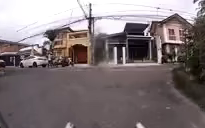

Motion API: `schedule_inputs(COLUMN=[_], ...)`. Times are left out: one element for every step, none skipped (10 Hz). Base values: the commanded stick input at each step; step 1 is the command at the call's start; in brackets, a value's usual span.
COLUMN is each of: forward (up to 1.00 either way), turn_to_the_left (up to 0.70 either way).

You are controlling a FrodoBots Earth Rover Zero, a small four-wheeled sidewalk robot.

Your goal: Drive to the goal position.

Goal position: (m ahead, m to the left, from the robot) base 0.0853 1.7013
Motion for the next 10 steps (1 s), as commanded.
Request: schedule_inputs(forward=[0.06, 0.06, 0.06, 0.06, 0.06, 0.06, 0.06, 0.06, 0.06, 0.06], turn_to_the_left=[-0.11, -0.12, -0.11, -0.1, -0.08, -0.08, -0.08, -0.1, -0.11, -0.12])
